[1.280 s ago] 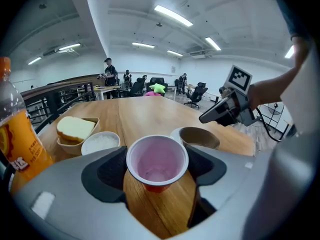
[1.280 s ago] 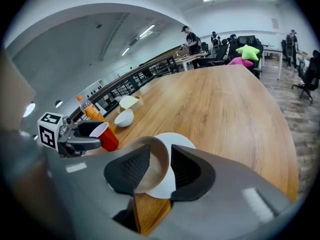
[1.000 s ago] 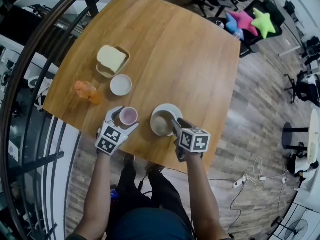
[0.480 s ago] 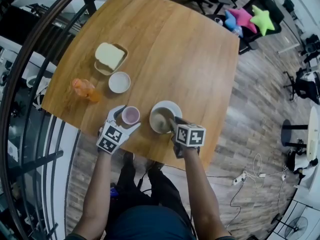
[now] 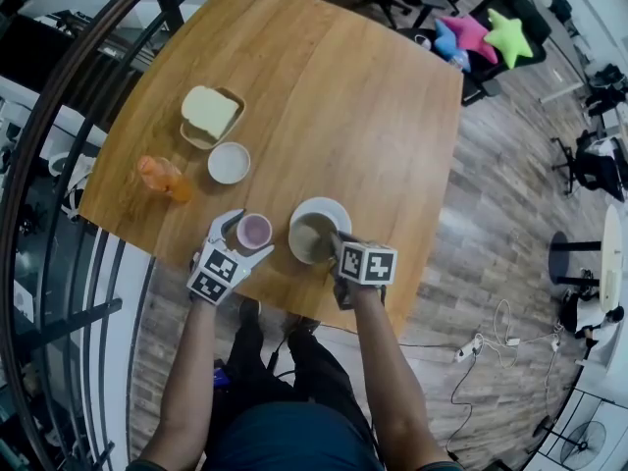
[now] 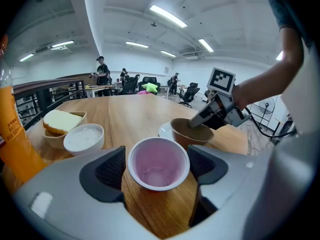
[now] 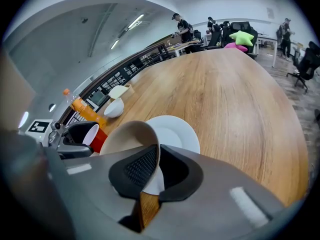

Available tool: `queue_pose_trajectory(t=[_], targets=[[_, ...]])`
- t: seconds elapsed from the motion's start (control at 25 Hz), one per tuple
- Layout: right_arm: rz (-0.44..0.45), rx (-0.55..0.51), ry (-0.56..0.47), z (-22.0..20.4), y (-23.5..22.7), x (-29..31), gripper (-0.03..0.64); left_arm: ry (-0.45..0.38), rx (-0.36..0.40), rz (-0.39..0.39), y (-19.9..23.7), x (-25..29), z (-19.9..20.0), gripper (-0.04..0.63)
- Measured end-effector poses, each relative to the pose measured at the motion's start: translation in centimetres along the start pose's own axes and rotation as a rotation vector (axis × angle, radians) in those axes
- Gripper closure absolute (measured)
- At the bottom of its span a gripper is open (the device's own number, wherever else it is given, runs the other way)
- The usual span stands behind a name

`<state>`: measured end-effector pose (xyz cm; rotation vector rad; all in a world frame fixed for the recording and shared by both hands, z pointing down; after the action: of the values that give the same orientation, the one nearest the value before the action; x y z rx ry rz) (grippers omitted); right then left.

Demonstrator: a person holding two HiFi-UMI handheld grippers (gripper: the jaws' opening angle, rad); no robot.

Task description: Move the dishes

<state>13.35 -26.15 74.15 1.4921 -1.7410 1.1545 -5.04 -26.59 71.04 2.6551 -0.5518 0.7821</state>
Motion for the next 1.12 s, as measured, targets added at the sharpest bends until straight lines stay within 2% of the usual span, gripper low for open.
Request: queue_pose_trajectory(t=[0.8,1.12], targets=[[0.01,0.03,-0.051,2.5,-1.2,-3.0,0.591,-0.009,0.016,0.009,-0.4,-1.3,1.3,0.204],[-0.005,0.053,-0.083,3.4,-3.3,-4.4,0.591,-0.06,0.021,0.046,-0.1,-2.9,3.1,0.204]])
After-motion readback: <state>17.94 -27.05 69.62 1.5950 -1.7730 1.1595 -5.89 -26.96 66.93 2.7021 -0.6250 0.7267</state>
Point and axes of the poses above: the fingertips, and each gripper's own axes: x forward along the fingers, y to its left, z out of its top, the point moved 2 cm from there along -x, backward along the fingers, and after that the axes turned 13 degrees about -z, right-handed, at the moved point
